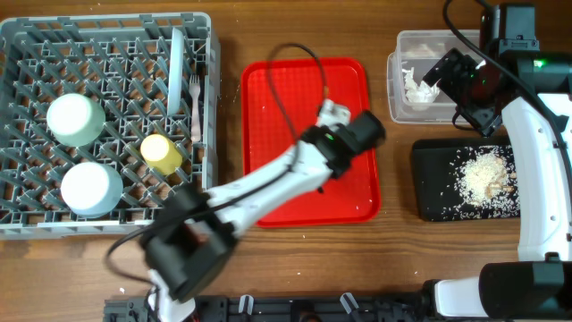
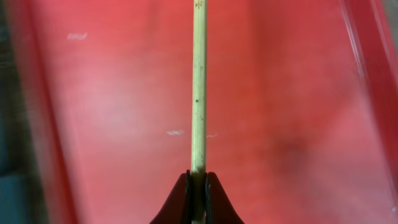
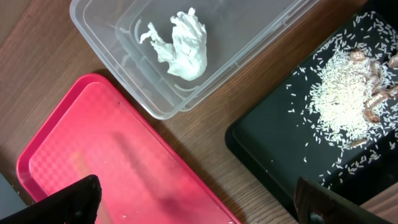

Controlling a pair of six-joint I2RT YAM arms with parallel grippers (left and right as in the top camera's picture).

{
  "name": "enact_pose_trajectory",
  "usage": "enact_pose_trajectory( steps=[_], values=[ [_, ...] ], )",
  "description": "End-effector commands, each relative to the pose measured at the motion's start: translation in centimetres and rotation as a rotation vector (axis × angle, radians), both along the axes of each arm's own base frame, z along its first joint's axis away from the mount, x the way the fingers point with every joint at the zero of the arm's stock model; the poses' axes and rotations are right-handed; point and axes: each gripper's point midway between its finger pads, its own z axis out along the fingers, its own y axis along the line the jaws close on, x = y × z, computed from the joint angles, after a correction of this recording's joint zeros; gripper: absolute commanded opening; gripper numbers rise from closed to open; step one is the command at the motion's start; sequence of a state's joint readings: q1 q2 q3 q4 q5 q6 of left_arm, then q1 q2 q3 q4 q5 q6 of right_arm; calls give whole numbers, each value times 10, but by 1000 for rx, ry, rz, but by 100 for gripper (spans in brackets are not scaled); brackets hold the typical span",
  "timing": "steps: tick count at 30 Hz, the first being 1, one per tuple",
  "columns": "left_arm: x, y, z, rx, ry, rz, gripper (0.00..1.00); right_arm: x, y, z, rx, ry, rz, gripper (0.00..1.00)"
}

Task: Sort waste into correct bins and load items into the dishwasher rack
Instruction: 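Carry the chopstick into the rack and release it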

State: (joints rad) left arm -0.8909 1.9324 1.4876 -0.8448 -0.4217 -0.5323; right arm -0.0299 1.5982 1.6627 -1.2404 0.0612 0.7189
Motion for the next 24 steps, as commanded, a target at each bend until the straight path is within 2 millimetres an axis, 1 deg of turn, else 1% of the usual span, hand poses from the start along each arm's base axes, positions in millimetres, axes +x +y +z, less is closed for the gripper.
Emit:
enact_pose_trajectory(
  steps=[1, 3, 7, 10, 15, 19, 21, 24],
  values=[
    [16, 54, 43, -14, -22, 114, 4, 1, -4, 14, -14, -42, -24, 100],
    [28, 98, 52, 5, -5, 201, 4, 1, -4, 14, -14, -42, -24, 100],
    [41, 137, 48, -7, 75, 213, 4, 1, -4, 14, -14, -42, -24, 100],
    [52, 167, 48, -8, 78, 282, 4, 1, -4, 14, -14, -42, -24, 100],
    [60, 195, 49, 19, 88, 285, 4, 1, -4, 14, -14, -42, -24, 100],
    [67, 211, 51, 15, 69, 321, 4, 1, -4, 14, -14, -42, -24, 100],
    [78, 219, 60, -11, 21, 348, 4, 1, -4, 14, -14, -42, -24, 100],
    [85, 221, 75, -43, -41, 358, 4, 1, -4, 14, -14, -42, -24, 100]
  ],
)
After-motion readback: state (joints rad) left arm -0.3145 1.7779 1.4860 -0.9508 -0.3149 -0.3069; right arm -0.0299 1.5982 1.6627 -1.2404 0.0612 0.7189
